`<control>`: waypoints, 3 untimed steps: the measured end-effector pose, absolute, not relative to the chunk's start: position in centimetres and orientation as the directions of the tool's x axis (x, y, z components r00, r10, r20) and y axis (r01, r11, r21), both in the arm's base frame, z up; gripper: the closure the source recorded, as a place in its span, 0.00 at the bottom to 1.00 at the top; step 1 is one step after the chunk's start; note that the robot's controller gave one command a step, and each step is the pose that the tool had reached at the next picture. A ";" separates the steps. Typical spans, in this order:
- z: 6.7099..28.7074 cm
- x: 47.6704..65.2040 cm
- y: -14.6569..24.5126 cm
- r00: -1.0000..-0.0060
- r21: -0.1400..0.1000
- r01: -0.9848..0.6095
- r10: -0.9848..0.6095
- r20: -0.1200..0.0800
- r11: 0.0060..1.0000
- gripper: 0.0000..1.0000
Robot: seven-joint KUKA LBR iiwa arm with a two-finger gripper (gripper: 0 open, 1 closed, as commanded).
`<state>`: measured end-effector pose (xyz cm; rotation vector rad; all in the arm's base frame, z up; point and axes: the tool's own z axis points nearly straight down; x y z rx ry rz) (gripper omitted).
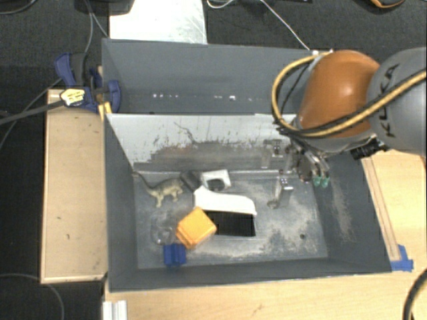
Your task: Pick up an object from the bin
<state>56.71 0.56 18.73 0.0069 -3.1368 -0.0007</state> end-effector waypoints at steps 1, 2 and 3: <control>19.2 56.9 0.6 -1.000 0.001 -0.004 -0.004 -0.004 1.000 0.00; 10.1 55.9 4.1 -0.997 0.001 -0.081 -0.081 -0.003 0.997 0.00; 8.8 56.6 5.3 -0.994 -0.001 -0.107 -0.107 -0.008 0.994 1.00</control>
Offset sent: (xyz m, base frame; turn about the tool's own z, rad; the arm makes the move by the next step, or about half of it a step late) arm -0.0140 0.0468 -0.1173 -0.0985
